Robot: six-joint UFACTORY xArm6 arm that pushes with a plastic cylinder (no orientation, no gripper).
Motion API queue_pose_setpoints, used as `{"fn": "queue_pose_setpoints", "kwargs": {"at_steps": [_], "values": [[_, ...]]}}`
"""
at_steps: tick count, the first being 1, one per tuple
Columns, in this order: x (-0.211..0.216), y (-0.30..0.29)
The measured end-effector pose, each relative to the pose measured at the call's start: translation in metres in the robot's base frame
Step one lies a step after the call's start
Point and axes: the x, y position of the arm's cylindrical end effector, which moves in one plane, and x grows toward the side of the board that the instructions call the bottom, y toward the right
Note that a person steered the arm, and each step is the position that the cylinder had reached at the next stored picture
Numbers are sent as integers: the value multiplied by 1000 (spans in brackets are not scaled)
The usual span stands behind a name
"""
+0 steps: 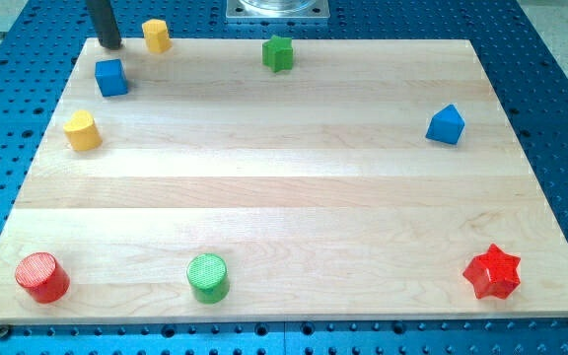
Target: Place your arm at the top left corner
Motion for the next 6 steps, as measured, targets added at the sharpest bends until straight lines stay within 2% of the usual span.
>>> {"fn": "queue_pose_setpoints", "kwargs": {"at_steps": [1, 2, 3, 5, 6], "values": [[0, 15], [16, 54], [103, 84], [7, 141], [1, 142]]}}
